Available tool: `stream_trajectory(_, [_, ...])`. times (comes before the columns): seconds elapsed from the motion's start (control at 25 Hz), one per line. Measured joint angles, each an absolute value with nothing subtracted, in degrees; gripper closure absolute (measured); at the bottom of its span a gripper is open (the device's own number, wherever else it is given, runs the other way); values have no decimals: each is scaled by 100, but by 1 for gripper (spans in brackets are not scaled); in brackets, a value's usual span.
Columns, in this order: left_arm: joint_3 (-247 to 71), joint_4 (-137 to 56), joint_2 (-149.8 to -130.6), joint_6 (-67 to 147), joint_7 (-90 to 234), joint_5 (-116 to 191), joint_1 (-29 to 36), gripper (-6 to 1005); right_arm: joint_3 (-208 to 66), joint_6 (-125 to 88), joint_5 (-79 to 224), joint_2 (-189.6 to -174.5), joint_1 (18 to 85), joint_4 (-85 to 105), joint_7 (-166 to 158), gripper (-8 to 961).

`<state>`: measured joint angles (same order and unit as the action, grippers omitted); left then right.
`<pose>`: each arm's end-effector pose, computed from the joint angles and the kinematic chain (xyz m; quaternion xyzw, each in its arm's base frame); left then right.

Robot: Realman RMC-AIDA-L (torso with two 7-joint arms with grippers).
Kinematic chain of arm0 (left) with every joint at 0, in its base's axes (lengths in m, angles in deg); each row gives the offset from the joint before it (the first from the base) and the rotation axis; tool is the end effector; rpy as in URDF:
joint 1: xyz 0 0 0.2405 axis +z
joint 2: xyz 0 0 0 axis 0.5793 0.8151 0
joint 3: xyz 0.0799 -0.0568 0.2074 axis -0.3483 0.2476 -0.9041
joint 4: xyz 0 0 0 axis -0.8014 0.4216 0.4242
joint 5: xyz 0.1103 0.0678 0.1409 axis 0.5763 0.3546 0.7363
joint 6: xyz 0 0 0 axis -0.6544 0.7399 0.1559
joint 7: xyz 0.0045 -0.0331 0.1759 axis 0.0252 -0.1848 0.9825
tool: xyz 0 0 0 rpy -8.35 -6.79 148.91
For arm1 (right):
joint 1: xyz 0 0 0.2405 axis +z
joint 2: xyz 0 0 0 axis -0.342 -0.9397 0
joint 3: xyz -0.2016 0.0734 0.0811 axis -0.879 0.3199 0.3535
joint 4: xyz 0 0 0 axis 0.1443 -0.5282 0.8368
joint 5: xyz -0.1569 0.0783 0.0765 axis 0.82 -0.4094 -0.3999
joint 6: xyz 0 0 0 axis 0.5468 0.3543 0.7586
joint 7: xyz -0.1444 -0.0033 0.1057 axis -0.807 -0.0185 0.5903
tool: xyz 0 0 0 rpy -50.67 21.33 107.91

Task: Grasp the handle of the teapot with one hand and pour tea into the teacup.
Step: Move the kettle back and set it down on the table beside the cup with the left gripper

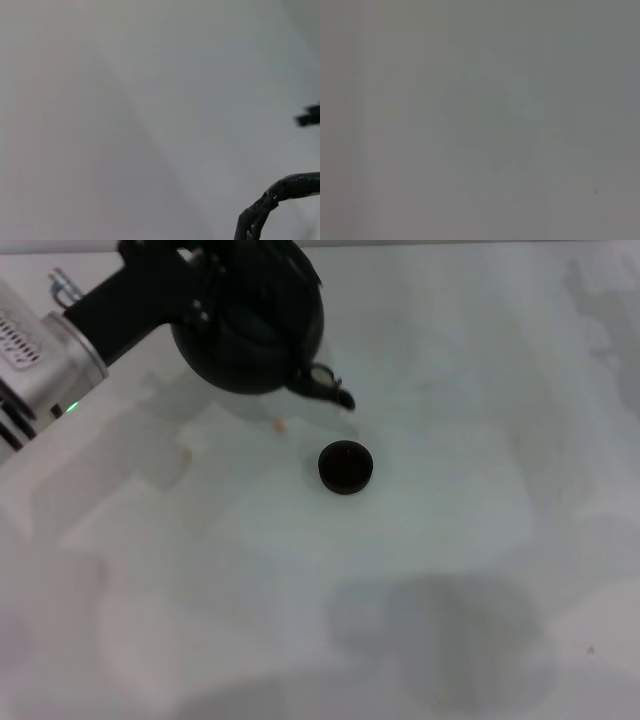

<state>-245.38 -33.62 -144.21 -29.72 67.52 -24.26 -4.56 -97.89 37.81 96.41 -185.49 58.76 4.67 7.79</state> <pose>-0.1979 0.3679 -0.0270 -0.8458 0.0723 -0.2696 0.4547 0.2710 0.4091 0.0559 -0.6552 0.2326 0.3283 0.6394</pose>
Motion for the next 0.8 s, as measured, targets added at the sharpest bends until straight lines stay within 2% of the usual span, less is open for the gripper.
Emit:
stream_trajectory(0.56, [-24523,-4853,-14442,-3080,7361,-4780,827,891,-9832,3741,9653,-18529,6064,467,779,125])
stream_trajectory(0.8, [-24522,-5393,-14463,-3065,7478,-5185,1191,891,-9858,3732,9662,-18522,6178,468,775,126])
